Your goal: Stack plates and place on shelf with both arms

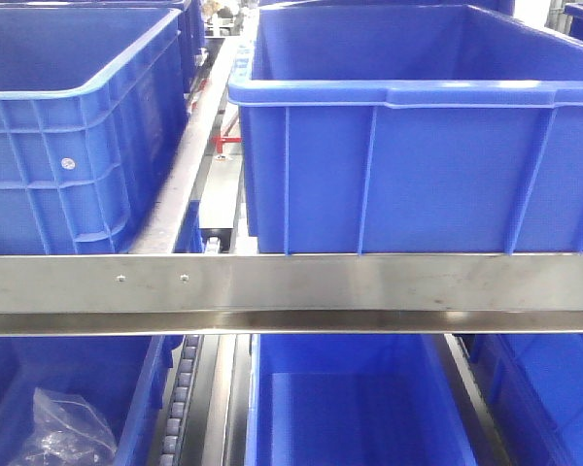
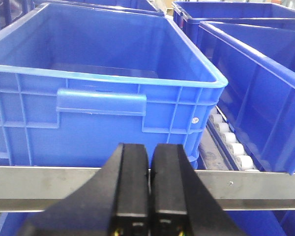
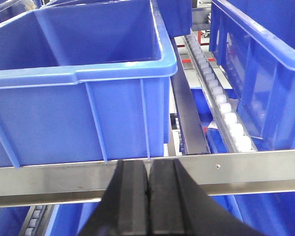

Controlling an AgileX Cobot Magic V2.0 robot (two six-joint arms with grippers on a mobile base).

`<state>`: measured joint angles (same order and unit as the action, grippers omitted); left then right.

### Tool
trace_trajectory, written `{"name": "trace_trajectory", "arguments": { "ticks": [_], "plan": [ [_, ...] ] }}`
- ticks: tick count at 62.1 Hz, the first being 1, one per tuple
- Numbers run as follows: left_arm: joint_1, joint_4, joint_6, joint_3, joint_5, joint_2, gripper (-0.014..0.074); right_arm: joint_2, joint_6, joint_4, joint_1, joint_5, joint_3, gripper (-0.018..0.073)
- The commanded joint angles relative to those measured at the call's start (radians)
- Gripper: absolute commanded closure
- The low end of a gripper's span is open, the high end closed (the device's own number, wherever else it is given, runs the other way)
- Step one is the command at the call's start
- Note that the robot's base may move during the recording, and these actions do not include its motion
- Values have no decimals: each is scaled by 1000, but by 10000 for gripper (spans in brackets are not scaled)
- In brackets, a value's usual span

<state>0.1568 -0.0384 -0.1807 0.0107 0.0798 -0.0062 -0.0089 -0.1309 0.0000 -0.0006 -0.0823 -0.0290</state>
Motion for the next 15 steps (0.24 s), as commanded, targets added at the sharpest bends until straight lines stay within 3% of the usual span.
{"name": "trace_trajectory", "arguments": {
  "ticks": [1, 15],
  "plan": [
    [-2, 8, 5, 21, -91, -19, 506, -23, 2, -8, -5, 95, 17, 507],
    [-2, 8, 5, 21, -91, -19, 506, -23, 2, -8, -5, 95, 17, 507]
  ]
}}
